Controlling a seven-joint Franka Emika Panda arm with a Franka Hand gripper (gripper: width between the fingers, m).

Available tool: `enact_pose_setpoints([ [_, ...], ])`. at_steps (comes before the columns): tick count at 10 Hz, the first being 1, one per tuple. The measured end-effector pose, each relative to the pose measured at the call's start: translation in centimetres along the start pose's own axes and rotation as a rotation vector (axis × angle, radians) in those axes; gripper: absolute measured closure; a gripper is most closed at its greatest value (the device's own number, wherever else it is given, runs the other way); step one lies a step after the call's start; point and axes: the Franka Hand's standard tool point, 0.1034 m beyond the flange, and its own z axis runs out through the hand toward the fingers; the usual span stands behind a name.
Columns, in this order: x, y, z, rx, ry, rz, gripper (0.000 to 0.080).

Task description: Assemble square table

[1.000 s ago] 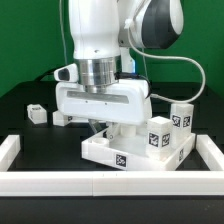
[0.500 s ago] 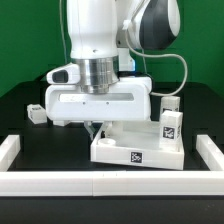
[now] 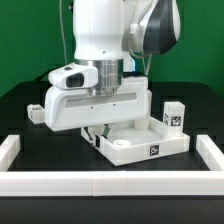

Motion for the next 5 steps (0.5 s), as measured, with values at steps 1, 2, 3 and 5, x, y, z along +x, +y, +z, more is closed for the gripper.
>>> enact_pose_setpoints([
  [1,0.0,0.1,0.0,-0.004,-0.004,-0.069,0.0736],
  [2,1.4,0.1,-0.2,-0.020,-0.001,-0.223,0.0736],
  [3,2.6,0.3,-0.2,-0.028,0.001,-0.359,0.0736],
  [5,3.3,0.2,-0.3,-0.042,-0.005,-0.538,0.0736],
])
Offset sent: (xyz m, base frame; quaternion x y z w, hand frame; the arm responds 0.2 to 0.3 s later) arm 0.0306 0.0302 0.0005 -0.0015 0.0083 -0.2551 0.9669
